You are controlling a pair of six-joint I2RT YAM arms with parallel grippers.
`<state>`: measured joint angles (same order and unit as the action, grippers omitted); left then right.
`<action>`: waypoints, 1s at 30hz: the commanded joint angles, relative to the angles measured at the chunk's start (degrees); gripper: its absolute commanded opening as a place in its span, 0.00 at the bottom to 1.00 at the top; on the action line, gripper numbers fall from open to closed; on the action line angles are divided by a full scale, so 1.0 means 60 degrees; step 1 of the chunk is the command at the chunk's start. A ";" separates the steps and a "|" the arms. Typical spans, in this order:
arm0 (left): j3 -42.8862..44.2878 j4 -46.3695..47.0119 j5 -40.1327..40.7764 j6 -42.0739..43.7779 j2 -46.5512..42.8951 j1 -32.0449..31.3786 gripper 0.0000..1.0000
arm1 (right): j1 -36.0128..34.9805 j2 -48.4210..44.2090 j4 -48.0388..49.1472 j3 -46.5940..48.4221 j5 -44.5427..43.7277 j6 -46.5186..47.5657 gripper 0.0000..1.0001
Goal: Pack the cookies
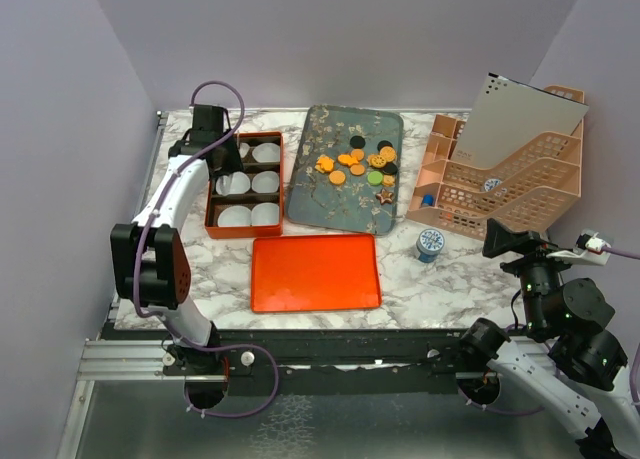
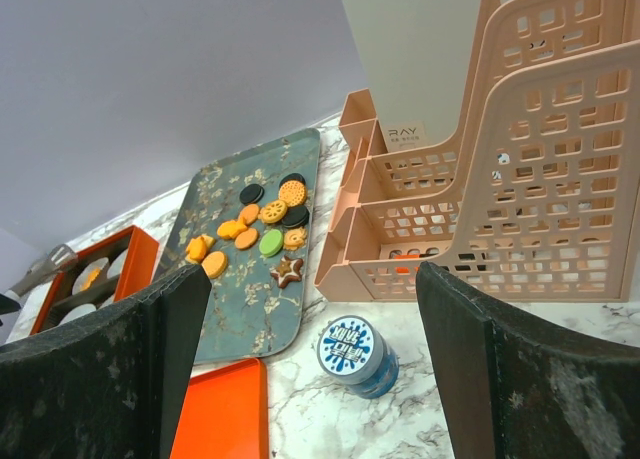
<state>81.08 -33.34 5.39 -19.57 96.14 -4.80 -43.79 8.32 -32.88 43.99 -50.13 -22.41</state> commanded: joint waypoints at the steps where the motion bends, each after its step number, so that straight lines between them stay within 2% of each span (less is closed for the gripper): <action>1: 0.0035 0.0210 -0.0771 0.0596 -0.0789 -0.0491 0.46 | -0.0011 -0.0024 -0.0207 0.0081 -0.0246 0.0149 0.92; 8: 0.0244 -0.0121 -0.1352 0.1188 -0.0906 -0.1770 0.47 | -0.0011 -0.0096 -0.0214 0.0066 -0.0229 0.0147 0.92; 14: 0.0384 -0.0463 -0.1383 0.0689 -0.0662 -0.2771 0.48 | -0.0012 -0.0119 -0.0216 0.0066 -0.0226 0.0151 0.92; 21: 0.0608 -0.0456 -0.0599 0.0022 -0.0239 -0.3803 0.51 | -0.0011 -0.0148 -0.0212 0.0052 -0.0215 0.0148 0.92; 30: 0.1111 -0.0463 0.0447 -0.0435 0.0719 -0.4459 0.54 | -0.0011 -0.0271 -0.0214 0.0038 -0.0178 0.0149 0.92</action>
<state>84.51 -36.38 3.40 -20.32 98.32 -30.41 -43.79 7.73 -33.12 43.99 -50.11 -22.39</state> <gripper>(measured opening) 0.535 0.917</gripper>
